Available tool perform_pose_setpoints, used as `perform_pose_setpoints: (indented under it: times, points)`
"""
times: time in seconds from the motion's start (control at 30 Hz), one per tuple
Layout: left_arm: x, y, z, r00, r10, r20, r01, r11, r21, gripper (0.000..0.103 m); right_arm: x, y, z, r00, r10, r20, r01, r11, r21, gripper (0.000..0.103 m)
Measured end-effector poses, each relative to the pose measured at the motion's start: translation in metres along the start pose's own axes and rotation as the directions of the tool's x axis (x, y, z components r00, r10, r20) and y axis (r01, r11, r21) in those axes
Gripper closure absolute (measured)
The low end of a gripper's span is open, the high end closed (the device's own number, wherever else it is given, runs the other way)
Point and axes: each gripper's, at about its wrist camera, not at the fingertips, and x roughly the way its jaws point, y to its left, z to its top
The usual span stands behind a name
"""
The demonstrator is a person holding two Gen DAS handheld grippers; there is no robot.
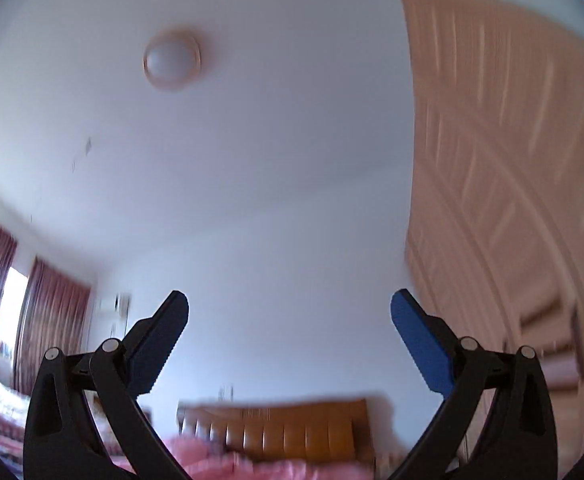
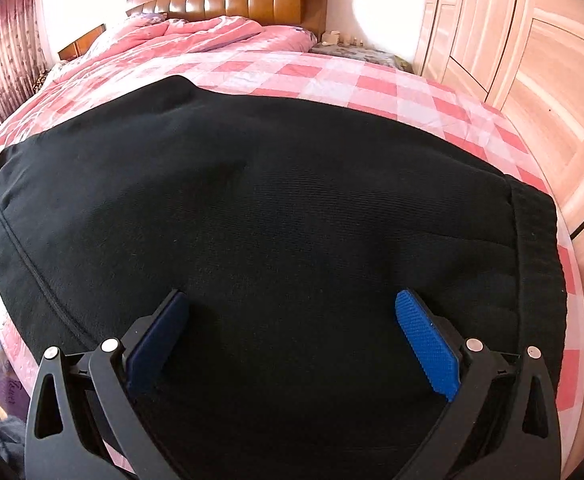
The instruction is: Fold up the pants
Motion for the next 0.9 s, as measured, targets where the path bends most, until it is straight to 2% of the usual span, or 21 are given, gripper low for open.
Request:
perform_pose_setpoints:
  times: [0.13,0.23,0.33,0.43,0.63,0.7,0.8,0.9]
  points:
    - [-0.02,-0.007,0.078,0.986,0.005,0.167,-0.008,1.0,0.019,0.001,0.001,0.001,0.0,1.0,0.0,0.001,0.0,1.0,0.002,0.004]
    - [-0.031,-0.014,0.122,0.975,-0.033,0.221,0.03,0.999,0.014,0.001,-0.001,0.001,-0.003,1.0,-0.004,0.016,0.004,1.0,0.008,0.004]
    - [-0.045,-0.024,0.152,0.96,-0.029,0.278,0.03,1.0,0.003,0.001,-0.002,0.001,-0.005,1.0,-0.007,0.023,0.007,1.0,0.01,0.004]
    - [-0.058,-0.031,0.178,0.955,-0.048,0.292,0.05,0.999,0.002,0.001,-0.002,0.0,-0.006,1.0,-0.004,0.017,0.004,1.0,0.013,0.004]
    - [-0.07,-0.036,0.191,0.948,-0.048,0.316,0.049,0.999,0.003,0.001,-0.008,0.002,0.002,0.999,-0.019,-0.037,0.02,1.0,0.019,0.004]
    - [-0.071,-0.037,0.19,0.947,-0.045,0.317,0.044,0.999,0.013,0.001,-0.019,0.008,0.011,0.999,-0.036,0.005,0.036,0.999,0.009,0.004]
    - [-0.067,-0.037,0.188,0.949,-0.037,0.312,0.032,0.999,0.021,0.001,-0.037,0.027,0.027,0.997,-0.001,0.081,0.003,1.0,-0.027,0.004]
    - [-0.063,-0.031,0.188,0.952,-0.03,0.304,0.029,1.0,0.01,0.001,-0.038,0.054,0.043,0.997,0.002,0.078,0.007,0.993,-0.117,0.004]
